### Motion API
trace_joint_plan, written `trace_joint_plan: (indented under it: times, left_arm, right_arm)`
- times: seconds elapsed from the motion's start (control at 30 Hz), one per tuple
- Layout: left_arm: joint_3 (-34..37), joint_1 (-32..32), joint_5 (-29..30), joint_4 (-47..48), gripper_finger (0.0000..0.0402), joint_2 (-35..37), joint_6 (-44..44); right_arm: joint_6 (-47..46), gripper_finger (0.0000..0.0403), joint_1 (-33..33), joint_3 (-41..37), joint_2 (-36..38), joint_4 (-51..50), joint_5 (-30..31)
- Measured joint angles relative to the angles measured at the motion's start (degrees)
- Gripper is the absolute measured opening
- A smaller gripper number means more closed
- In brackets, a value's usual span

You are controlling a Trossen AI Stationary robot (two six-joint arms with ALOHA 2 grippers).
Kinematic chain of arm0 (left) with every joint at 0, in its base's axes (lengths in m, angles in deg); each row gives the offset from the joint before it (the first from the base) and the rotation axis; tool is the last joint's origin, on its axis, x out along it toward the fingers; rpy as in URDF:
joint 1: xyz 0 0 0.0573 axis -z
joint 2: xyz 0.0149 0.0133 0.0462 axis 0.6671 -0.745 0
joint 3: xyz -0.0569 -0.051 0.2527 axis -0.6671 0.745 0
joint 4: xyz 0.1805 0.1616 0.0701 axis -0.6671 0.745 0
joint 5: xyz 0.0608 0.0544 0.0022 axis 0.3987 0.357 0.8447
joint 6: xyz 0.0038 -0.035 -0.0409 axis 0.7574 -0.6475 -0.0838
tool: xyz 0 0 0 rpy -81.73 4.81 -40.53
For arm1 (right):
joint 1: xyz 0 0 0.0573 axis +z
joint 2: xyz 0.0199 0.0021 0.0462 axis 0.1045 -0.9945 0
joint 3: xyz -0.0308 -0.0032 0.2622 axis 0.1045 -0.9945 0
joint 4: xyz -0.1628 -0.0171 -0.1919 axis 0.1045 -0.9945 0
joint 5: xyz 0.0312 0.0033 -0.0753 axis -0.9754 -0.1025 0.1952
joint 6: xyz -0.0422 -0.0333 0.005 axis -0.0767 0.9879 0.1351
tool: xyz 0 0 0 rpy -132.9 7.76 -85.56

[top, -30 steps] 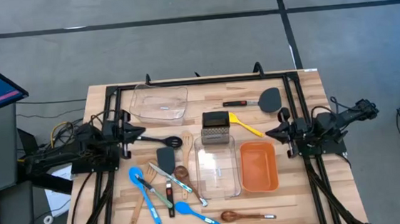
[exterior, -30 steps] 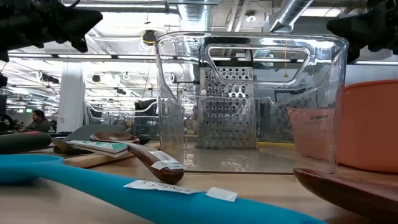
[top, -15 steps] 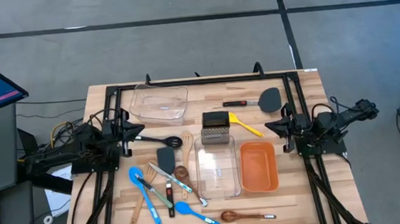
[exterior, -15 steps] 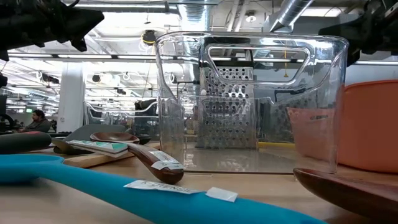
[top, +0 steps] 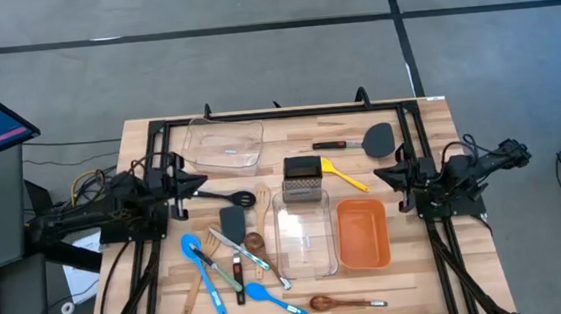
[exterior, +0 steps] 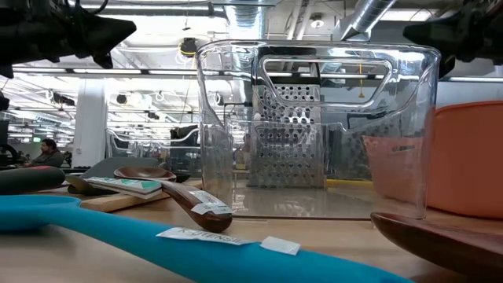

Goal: Pick & Place Kitchen Items
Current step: Put the top black spatula into the bottom transparent bin

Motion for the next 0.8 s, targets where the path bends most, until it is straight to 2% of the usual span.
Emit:
trace_joint_plan:
  times: [0.37, 0.8]
  left_arm:
    - [0.0, 0.0, 0.0, -1.0, 0.0008, -1.6, 0.0]
    - [0.0, 0.0, 0.0, -1.3, 0.0008, -1.6, 0.0]
  right_arm:
    - [5.8, 0.0, 0.0, 0.0, 0.0, 5.8, 0.0]
    - [7.9, 0.0, 0.0, 0.0, 0.0, 8.8, 0.0]
